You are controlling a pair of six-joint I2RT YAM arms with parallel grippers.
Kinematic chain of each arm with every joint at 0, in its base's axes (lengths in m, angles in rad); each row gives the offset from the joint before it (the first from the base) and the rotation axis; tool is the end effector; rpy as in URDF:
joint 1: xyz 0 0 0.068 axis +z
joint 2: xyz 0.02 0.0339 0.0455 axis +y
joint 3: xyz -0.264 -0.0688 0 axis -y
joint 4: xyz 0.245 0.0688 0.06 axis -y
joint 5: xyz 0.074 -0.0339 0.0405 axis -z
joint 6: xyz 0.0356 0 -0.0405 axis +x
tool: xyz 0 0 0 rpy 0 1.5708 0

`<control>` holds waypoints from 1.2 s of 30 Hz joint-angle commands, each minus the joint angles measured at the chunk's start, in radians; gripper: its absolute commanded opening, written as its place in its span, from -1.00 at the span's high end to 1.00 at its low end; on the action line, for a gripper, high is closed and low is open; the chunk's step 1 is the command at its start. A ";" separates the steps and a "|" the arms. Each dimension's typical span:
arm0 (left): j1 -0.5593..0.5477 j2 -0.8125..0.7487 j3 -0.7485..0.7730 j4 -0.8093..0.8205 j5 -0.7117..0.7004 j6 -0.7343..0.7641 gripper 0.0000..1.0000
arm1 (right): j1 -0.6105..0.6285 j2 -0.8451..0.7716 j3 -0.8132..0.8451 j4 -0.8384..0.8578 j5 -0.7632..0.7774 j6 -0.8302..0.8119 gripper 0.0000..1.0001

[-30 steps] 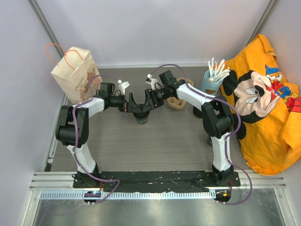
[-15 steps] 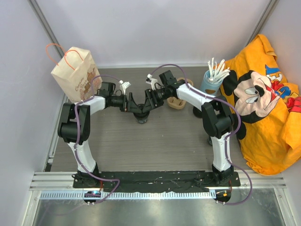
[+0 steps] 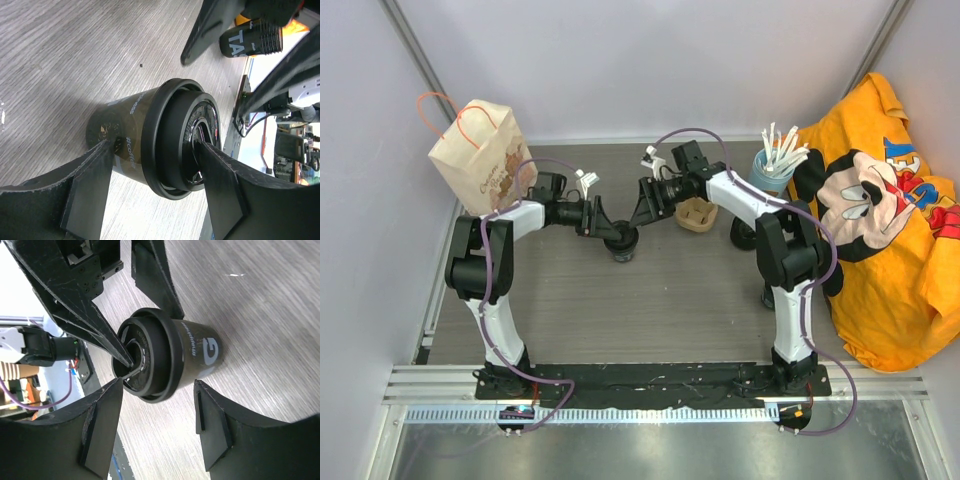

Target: Pack the takeout coffee

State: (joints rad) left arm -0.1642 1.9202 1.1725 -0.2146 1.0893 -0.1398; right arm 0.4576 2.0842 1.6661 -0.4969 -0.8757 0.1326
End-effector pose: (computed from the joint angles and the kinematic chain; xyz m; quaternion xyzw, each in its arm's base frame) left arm 0.3722 -0.0937 0.1647 0.1652 0.8141 -0.5274 0.1784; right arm 0.3979 0.2264 0.2221 -0.2735 0.8240 0.4689 0.1623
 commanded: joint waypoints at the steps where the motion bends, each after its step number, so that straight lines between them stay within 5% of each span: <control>1: -0.003 0.039 0.009 -0.071 -0.077 0.074 -0.24 | -0.025 -0.039 0.012 0.040 -0.065 0.025 -0.25; 28: -0.003 0.057 0.023 -0.091 -0.091 0.072 -0.26 | -0.017 0.050 -0.069 0.150 -0.117 0.111 0.13; 36: -0.008 0.054 0.023 -0.092 -0.126 0.066 -0.25 | -0.011 0.068 -0.080 0.150 -0.100 0.105 0.39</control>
State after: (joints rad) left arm -0.1627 1.9312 1.2022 -0.2718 1.1046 -0.1043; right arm 0.4282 2.1345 1.5894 -0.3717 -0.9855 0.2428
